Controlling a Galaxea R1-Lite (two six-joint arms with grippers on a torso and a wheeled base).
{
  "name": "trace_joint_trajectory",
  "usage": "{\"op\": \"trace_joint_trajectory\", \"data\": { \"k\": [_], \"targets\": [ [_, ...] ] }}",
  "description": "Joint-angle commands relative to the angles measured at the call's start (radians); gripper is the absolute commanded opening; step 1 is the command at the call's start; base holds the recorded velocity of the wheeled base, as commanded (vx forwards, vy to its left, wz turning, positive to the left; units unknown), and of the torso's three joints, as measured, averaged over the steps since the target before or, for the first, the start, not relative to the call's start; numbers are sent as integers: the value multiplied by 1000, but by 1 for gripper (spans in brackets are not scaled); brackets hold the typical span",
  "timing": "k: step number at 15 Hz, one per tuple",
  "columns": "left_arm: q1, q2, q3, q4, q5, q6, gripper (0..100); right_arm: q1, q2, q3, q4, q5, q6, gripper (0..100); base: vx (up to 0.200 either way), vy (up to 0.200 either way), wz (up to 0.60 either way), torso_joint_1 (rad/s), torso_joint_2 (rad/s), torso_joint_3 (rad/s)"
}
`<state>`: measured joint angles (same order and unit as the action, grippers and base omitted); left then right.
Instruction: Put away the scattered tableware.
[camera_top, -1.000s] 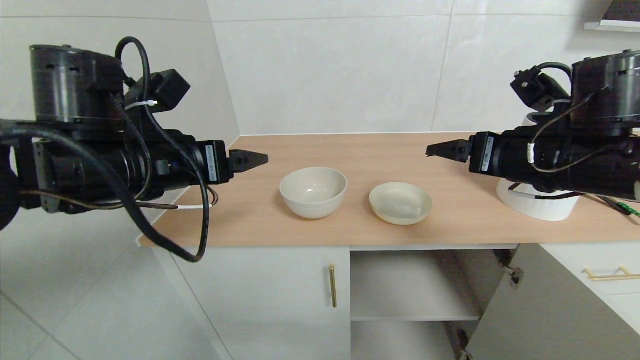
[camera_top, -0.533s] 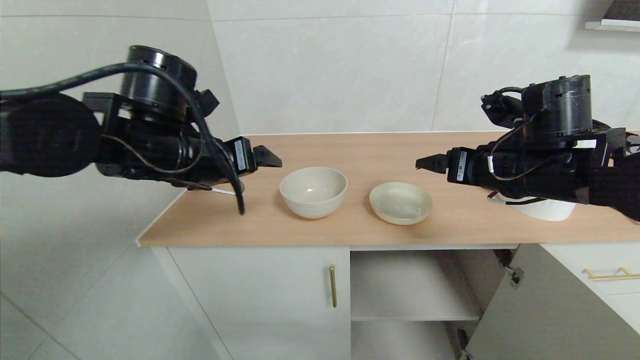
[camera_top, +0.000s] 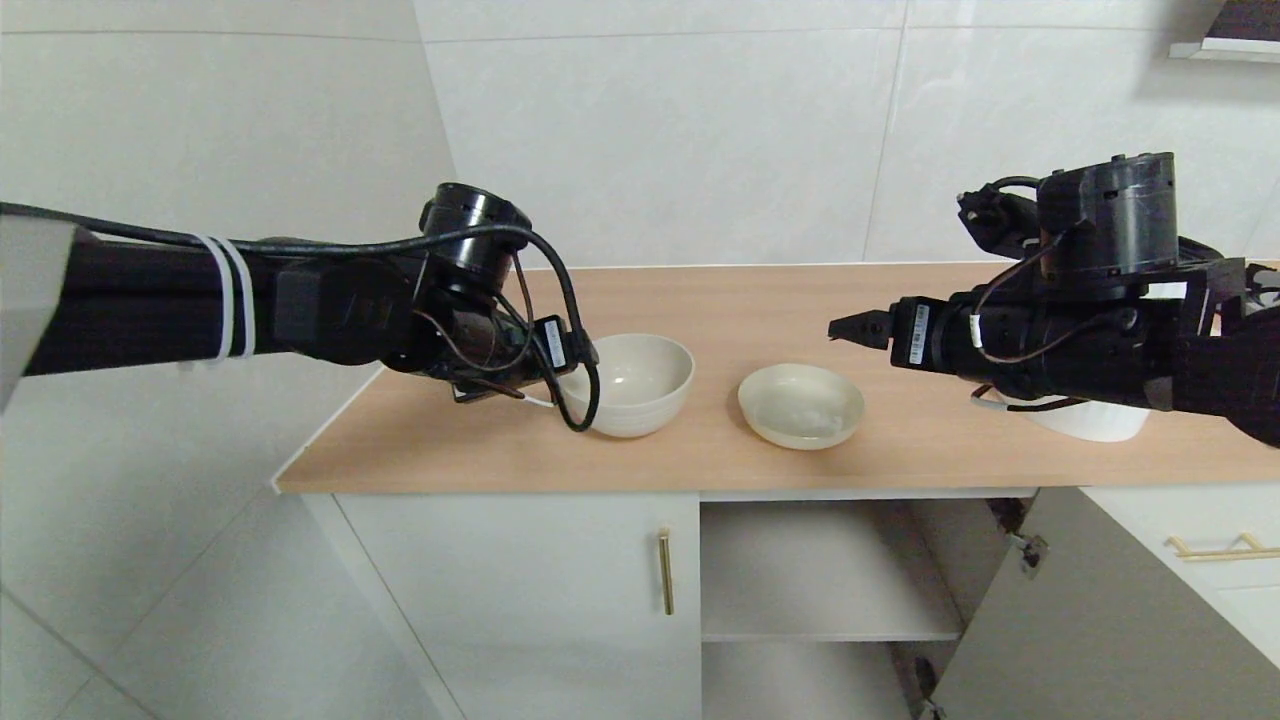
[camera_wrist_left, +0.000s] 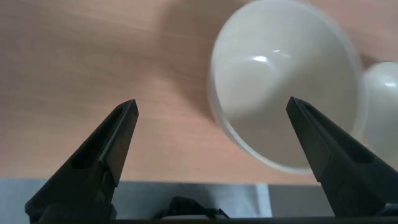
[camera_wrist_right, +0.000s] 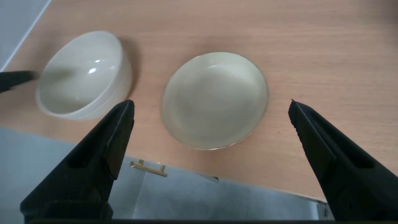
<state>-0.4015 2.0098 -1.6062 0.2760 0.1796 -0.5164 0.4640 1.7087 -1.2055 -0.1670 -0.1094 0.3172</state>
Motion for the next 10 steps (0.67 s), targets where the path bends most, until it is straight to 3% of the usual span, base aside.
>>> {"op": "trace_joint_trajectory", "data": {
  "k": [1,9,10],
  "targets": [
    [1,47,-17,0,3,-1,100,1,0,0,0,-3,0,100,0,0,0,0,0,0],
    [3,104,-81,0,3,2,100,8,3,3,0,-10,2,100,0,0,0,0,0,0],
    [3,110,-86,0,3,2,0,8,5,1,0,-10,2,100,0,0,0,0,0,0]
  ]
}}
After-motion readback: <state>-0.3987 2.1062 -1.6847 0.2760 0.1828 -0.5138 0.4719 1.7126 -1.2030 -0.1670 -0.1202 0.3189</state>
